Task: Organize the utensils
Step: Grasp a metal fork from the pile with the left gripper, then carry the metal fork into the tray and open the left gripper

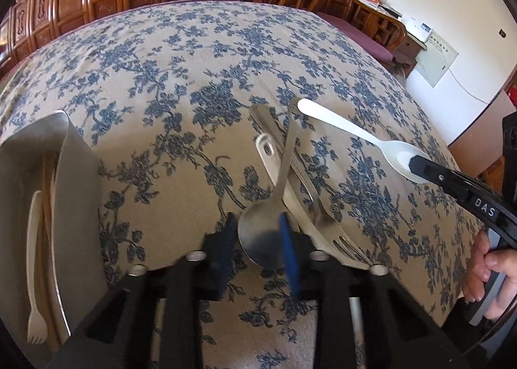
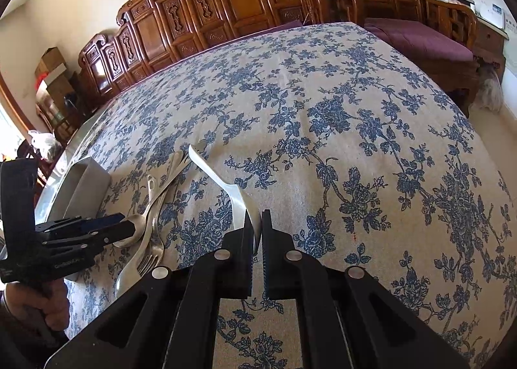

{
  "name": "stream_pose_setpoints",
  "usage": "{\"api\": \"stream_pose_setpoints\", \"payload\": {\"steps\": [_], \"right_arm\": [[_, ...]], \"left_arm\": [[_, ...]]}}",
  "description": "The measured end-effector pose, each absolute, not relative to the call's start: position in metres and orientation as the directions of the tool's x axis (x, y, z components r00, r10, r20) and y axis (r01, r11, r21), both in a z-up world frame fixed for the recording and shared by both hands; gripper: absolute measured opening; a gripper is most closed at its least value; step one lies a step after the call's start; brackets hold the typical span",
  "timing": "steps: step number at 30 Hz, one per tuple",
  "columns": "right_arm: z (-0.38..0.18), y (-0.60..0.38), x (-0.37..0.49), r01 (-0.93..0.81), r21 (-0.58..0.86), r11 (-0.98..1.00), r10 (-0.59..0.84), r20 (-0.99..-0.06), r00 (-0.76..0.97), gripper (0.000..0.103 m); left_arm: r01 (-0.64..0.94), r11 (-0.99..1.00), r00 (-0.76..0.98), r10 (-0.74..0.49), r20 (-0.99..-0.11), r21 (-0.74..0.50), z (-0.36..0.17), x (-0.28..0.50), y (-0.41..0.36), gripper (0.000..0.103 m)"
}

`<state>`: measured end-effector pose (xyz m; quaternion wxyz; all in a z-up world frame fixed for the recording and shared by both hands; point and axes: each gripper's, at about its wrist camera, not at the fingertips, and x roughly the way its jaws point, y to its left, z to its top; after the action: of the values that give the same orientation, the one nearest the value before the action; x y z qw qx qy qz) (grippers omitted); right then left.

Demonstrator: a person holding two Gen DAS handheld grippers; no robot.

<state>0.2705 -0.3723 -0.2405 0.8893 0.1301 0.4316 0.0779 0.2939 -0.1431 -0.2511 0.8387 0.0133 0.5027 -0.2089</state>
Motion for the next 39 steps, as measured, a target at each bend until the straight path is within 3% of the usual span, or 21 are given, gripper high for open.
{"api": "stream_pose_setpoints", "payload": {"steps": [5, 10, 25, 39], "right_arm": [[-0.241, -0.373, 0.270, -0.017, 0.298, 0.955, 0.245, -0.749, 0.616, 0.006], [-0.240, -0.373, 0.269, -0.012, 0.292, 0.956, 0.236, -0.749, 0.620, 0.006], [-0.233, -0.371, 0.264, -0.027, 0.293, 0.956, 0.241, -0.727, 0.643, 0.006], [-0.209, -0.333, 0.248, -0.120, 0.267, 0.956, 0.276, -0.685, 0.674, 0.006]], "left_arm": [[0.363, 0.915, 0.428, -0.331, -0.841, -0.175, -0.242, 0.284, -0.142, 0.007], [0.369, 0.912, 0.437, -0.339, -0.833, -0.178, -0.230, 0.275, -0.144, 0.001], [0.352, 0.934, 0.523, -0.249, -0.815, -0.060, -0.207, 0.251, -0.144, 0.000], [0.242, 0.970, 0.607, -0.181, -0.774, -0.037, -0.159, 0.232, -0.077, 0.000]]}}
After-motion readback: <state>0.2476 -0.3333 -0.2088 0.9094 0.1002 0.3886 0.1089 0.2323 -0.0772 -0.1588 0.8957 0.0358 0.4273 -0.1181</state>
